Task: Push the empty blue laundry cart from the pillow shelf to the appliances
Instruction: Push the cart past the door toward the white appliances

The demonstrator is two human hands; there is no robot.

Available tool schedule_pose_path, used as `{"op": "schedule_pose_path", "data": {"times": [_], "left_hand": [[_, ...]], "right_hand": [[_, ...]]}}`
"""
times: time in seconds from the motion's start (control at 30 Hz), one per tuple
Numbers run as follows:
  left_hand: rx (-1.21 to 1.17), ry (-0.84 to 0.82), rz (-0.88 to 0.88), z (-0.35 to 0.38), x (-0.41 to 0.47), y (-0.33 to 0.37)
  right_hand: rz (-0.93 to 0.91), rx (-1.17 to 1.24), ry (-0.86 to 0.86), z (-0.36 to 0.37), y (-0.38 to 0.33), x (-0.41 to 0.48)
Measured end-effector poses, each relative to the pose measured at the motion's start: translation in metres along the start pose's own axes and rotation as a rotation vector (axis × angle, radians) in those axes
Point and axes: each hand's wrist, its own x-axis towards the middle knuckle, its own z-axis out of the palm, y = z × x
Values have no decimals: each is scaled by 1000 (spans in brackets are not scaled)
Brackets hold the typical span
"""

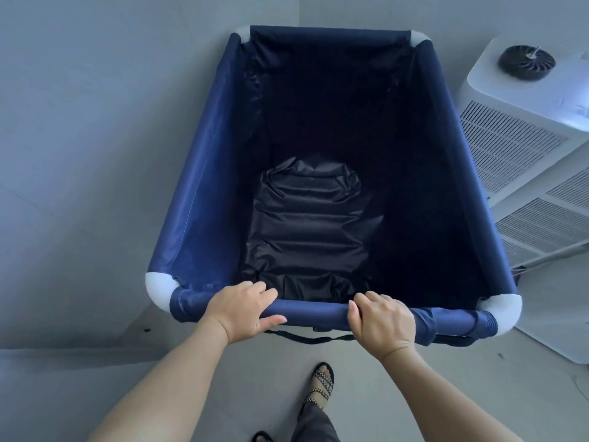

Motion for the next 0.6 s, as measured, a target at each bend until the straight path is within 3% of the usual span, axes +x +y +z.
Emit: {"op": "schedule_pose_path", "data": {"times": [0.6], "left_hand": [[49, -27, -16, -30, 96, -57]], "right_hand": [[36, 34, -13, 22, 20, 102]]}}
